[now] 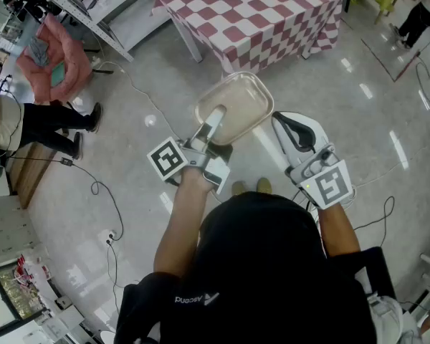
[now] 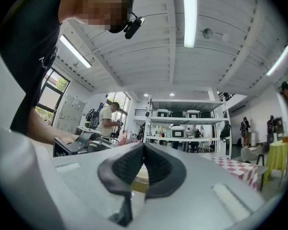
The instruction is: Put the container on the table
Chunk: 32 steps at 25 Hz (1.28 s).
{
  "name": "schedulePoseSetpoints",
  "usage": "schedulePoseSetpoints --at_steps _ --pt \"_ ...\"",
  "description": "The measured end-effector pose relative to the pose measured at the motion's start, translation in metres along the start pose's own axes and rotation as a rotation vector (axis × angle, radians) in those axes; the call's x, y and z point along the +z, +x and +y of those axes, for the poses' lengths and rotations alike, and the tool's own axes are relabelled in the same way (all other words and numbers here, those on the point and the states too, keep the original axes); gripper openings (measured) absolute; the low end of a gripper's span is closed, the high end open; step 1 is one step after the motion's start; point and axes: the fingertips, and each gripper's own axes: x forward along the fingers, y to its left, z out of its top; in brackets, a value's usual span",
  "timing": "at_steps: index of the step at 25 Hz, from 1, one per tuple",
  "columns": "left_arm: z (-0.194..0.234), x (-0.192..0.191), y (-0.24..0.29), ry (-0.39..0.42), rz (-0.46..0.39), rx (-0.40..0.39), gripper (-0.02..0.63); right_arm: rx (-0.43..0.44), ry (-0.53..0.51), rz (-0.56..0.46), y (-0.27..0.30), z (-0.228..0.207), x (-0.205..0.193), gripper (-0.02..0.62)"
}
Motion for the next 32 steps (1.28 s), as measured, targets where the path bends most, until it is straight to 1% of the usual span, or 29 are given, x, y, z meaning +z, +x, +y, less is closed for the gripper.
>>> schedulePoseSetpoints --at_steps 5,8,12,16,19,23,26,29,32 --pt "0.003 0.012 -0.003 -0.005 0.005 -0.002 0.176 -0.003 0.012 0.001 0.013 0.005 -0.002 0.003" --pt "0.008 0.021 -0.007 -0.015 0.014 -0.004 0.176 -0.004 -0.009 -0.01 0.023 0.01 -0.004 0.003" --pt "0.018 0.038 -0.01 -0.029 0.023 -0.006 0.176 -0.031 -0.003 0.008 0.037 0.016 -0.012 0.003" --pt "0.026 0.06 -0.001 -0.037 0.017 -0.012 0.176 -0.054 0.002 0.034 0.054 0.011 -0.02 0.003" --pt "0.034 0.075 0.009 -0.04 0.02 -0.004 0.176 -0.054 -0.004 0.022 0.071 0.0 -0.025 0.003" --pt "0.047 0.105 0.035 -0.029 0.006 0.002 0.176 -0.044 -0.005 0.015 0.102 -0.024 -0.037 0.003" --pt "0.061 0.131 0.066 -0.025 -0.004 0.015 0.176 -0.037 -0.001 0.022 0.13 -0.055 -0.05 0.003" --pt "0.074 0.166 0.121 -0.022 -0.019 0.03 0.176 -0.016 -0.022 0.003 0.169 -0.109 -0.057 0.003" --pt "0.088 0.202 0.18 -0.013 -0.026 0.053 0.176 -0.013 -0.008 0.014 0.209 -0.167 -0.065 0.003"
